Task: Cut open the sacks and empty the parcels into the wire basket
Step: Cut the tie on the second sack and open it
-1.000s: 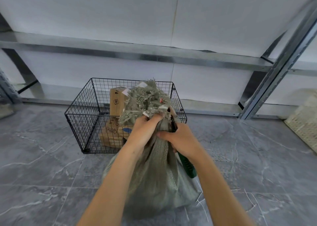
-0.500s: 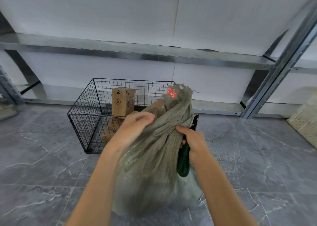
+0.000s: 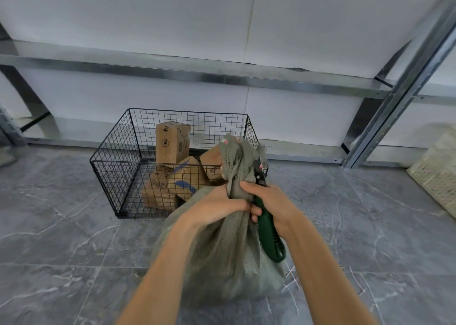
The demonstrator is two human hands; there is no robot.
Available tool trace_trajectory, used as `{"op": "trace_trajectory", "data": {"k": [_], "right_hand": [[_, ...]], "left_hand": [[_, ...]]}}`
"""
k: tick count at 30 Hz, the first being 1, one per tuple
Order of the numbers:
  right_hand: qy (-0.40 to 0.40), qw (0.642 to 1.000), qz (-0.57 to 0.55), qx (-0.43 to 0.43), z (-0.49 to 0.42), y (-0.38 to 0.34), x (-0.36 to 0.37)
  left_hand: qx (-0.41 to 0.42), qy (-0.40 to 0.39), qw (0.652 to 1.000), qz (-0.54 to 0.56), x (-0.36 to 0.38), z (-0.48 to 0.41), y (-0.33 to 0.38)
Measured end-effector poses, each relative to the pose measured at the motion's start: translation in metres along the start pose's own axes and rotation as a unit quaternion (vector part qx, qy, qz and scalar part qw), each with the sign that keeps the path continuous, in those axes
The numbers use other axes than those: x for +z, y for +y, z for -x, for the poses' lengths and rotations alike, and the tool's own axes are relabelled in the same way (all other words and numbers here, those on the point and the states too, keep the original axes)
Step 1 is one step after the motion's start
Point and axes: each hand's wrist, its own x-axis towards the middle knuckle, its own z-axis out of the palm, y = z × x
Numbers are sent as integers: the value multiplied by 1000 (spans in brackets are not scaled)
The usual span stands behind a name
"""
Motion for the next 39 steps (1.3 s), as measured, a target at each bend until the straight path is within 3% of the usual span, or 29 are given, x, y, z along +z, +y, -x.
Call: {"op": "trace_trajectory", "data": {"k": [4,7,10,13,22,27,31,36,39], "right_hand": [[0,998,43,-38,3,-2,-2],[68,989,74,-110,3,-8,-8],[142,976,17,-161,4,-15,-24],[179,968,10,-175,1,-11,-39],[269,932,191,-152,-29,39,-71],[256,926,270,-66,-41,75,-104],[261,939,221,26,-38,114,-132],[301,916,239,115,-44,179,-164],[281,905,280,155,-41,218,-175]], "left_hand": [[-4,53,998,21,2,-8,-11],[5,135,991,19,2,-19,-20],[0,221,974,43,3,-27,-23],[13,232,972,39,10,-33,-23],[28,228,973,-32,30,-47,-35],[29,217,973,-77,36,-51,-38],[24,222,968,-114,36,-52,-45],[24,229,962,-149,37,-54,-56],[23,242,956,-166,37,-54,-58]]}}
